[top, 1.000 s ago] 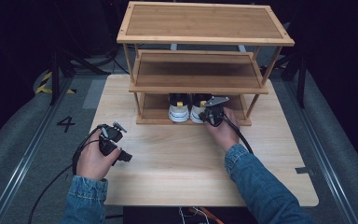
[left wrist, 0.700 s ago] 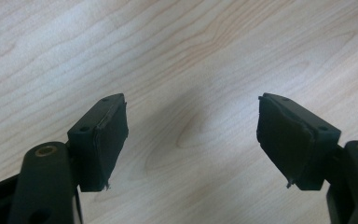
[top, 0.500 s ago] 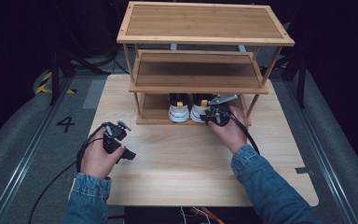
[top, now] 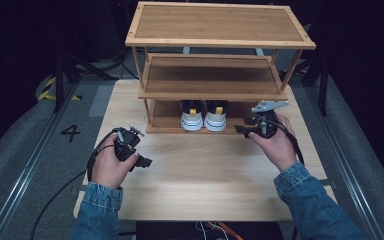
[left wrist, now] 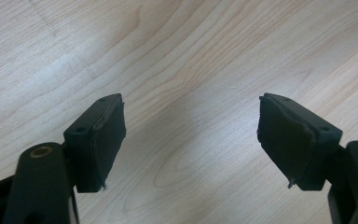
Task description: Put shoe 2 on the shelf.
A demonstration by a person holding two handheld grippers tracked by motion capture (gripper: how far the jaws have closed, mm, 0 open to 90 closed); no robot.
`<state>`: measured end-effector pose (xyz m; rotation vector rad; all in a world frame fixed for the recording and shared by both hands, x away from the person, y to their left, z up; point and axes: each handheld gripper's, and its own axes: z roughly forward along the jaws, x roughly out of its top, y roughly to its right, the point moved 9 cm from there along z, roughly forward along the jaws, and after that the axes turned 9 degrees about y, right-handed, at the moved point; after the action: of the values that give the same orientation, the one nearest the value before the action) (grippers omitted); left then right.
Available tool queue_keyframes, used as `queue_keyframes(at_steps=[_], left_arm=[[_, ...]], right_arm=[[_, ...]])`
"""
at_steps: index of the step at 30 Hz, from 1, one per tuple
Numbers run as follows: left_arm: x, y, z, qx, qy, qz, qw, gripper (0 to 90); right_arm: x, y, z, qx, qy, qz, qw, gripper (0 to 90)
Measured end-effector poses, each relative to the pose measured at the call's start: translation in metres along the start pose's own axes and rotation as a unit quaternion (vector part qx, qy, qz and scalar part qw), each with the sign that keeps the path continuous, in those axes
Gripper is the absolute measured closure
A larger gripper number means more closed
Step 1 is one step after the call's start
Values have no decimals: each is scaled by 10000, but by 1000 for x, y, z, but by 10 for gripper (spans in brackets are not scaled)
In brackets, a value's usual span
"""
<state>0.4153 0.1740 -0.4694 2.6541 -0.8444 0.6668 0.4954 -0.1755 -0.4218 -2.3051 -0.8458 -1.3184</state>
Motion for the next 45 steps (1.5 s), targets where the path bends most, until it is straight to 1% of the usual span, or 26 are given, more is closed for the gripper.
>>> queue_keyframes(at_steps=[2,3,4,5,7,9,10,12,14,17,21,24,25,26,28,30,31,32,33,34,36,38,40,42,44,45], left_arm=[[0,0,0,7,-14,10,10000,247],[-1,-1,1,18,-40,29,10000,247],[-1,-2,2,71,-57,39,10000,246],[-1,-2,2,71,-57,39,10000,246],[-1,-3,2,95,-59,94,9999,242],[1,-5,0,87,28,120,9999,233],[1,-6,0,80,25,210,9997,230],[0,-10,0,219,29,403,9989,250],[0,-13,1,204,70,444,9988,250],[1,-15,3,142,125,341,9992,247],[1,-17,4,159,117,322,9993,234],[1,-21,5,228,156,193,9994,224],[1,-21,5,228,156,193,9994,221],[0,-25,5,265,170,95,9995,210],[-1,-27,6,322,199,26,9993,181],[-2,-28,9,324,222,273,9989,170],[-2,-28,9,324,222,273,9989,175],[-2,-24,9,89,297,568,9979,172],[-2,-23,10,-8,354,592,9976,167],[-3,-23,11,-65,345,537,9979,168],[-4,-25,11,-53,326,516,9981,169],[-8,-31,11,42,289,341,9990,168],[-9,-36,10,117,344,229,9991,170],[-8,-39,8,172,435,196,9987,172],[-6,-40,7,132,545,79,9984,180],[-6,-39,7,73,578,-33,9983,180]], right_arm=[[-3,6,-11,-36,-6,14,10000,483],[-3,6,-11,-36,-6,14,10000,483],[-7,13,-24,-91,-36,35,9999,464],[-7,13,-24,-91,-36,35,9999,464],[-11,18,-33,-145,-53,67,9999,457],[-17,27,-46,-199,-73,108,9997,453],[-21,31,-52,-229,-85,89,9997,449],[-28,37,-59,-223,-109,101,9996,440],[-38,44,-66,-174,-188,158,9995,384],[-55,55,-79,-260,-298,200,9990,375],[-70,66,-93,-266,-168,314,9990,363],[-81,77,-101,-338,-173,590,9975,330],[-81,77,-101,-338,-173,590,9975,330],[-85,83,-104,-381,-86,410,9984,293],[-89,88,-107,-359,-51,461,9983,279],[-96,92,-108,-335,-97,495,9982,264],[-96,92,-108,-335,-97,495,9982,264],[-104,98,-108,-398,-196,369,9983,269],[-109,102,-107,-435,-301,201,9984,256],[-112,104,-107,-453,-332,150,9983,237],[-115,106,-106,-468,-313,155,9983,210],[-120,111,-103,-428,-190,262,9986,193],[-124,114,-102,-429,-123,297,9986,164],[-128,119,-100,-516,-148,231,9983,170],[-131,121,-97,-529,-154,126,9984,165],[-133,121,-95,-525,-165,129,9984,165]])
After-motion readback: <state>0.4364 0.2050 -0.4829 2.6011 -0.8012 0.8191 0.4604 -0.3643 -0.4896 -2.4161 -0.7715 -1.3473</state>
